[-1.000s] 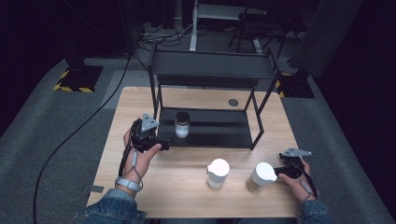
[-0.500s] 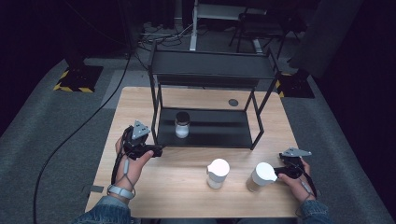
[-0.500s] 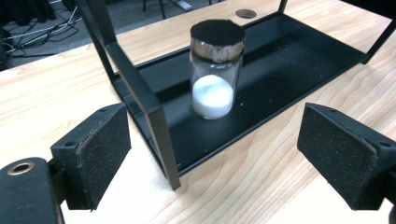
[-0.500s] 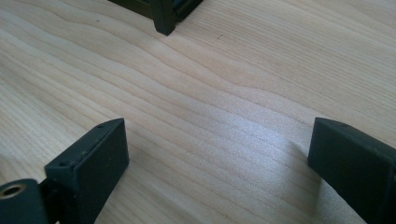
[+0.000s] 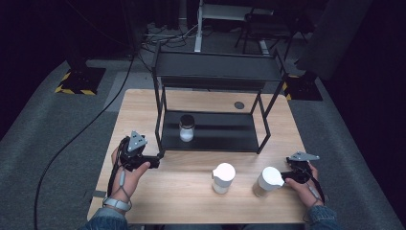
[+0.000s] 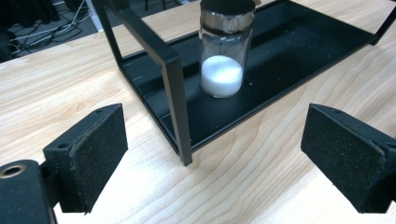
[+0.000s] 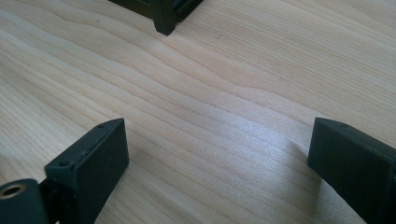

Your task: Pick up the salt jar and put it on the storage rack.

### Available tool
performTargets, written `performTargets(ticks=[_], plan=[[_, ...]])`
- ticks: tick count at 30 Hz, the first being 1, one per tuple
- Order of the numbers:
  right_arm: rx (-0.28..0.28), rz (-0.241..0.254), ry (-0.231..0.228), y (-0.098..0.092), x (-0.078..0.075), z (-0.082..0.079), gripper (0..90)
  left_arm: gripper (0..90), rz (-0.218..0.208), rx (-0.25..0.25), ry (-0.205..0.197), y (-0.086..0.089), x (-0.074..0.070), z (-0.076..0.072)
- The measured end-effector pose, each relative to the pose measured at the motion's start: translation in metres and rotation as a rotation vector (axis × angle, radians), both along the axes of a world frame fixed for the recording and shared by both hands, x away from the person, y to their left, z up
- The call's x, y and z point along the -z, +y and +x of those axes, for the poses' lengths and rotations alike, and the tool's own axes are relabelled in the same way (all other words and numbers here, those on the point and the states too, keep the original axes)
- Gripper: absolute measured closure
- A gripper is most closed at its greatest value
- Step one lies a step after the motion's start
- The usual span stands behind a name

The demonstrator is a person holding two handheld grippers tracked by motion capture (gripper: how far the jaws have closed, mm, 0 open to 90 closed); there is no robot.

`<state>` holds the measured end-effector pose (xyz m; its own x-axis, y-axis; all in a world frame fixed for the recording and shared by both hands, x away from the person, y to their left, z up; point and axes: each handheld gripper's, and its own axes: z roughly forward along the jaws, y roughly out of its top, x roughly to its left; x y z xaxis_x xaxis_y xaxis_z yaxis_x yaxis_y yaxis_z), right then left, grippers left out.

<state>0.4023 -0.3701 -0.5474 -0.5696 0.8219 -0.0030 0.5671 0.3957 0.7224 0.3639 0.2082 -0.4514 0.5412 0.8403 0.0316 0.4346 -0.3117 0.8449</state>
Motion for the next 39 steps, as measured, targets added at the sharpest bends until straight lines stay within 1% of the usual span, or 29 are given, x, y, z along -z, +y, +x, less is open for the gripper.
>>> performTargets(ticks=[2,11,14,20,22,23,25,27,29,35,39], plan=[[0.000,0.000,0.000,0.000,0.000,0.000,5.1,6.7,0.008,-0.007,0.007,0.003,0.003,-0.002],[0.000,0.000,0.000,0.000,0.000,0.000,5.1,6.7,0.005,-0.036,0.031,0.015,0.019,-0.012],[0.000,0.000,0.000,0.000,0.000,0.000,5.1,6.7,0.014,-0.050,0.044,0.019,0.024,-0.015],[0.000,0.000,0.000,0.000,0.000,0.000,5.1,6.8,0.010,-0.068,0.046,0.026,0.033,-0.019],[0.000,0.000,0.000,0.000,0.000,0.000,5.1,6.7,0.020,-0.069,0.054,0.028,0.035,-0.021],[0.000,0.000,0.000,0.000,0.000,0.000,5.1,6.7,0.016,-0.072,0.050,0.029,0.037,-0.022],[0.000,0.000,0.000,0.000,0.000,0.000,5.1,6.7,0.025,-0.072,0.054,0.030,0.039,-0.023],[0.000,0.000,0.000,0.000,0.000,0.000,5.1,6.7,0.022,-0.075,0.055,0.030,0.041,-0.024],[0.000,0.000,0.000,0.000,0.000,0.000,5.1,6.9,0.033,-0.076,0.062,0.031,0.043,-0.026],[0.000,0.000,0.000,0.000,0.000,0.000,5.1,7.1,0.040,-0.085,0.087,0.035,0.052,-0.031],[0.000,0.000,0.000,0.000,0.000,0.000,5.1,7.1,0.041,-0.090,0.093,0.037,0.056,-0.033]])
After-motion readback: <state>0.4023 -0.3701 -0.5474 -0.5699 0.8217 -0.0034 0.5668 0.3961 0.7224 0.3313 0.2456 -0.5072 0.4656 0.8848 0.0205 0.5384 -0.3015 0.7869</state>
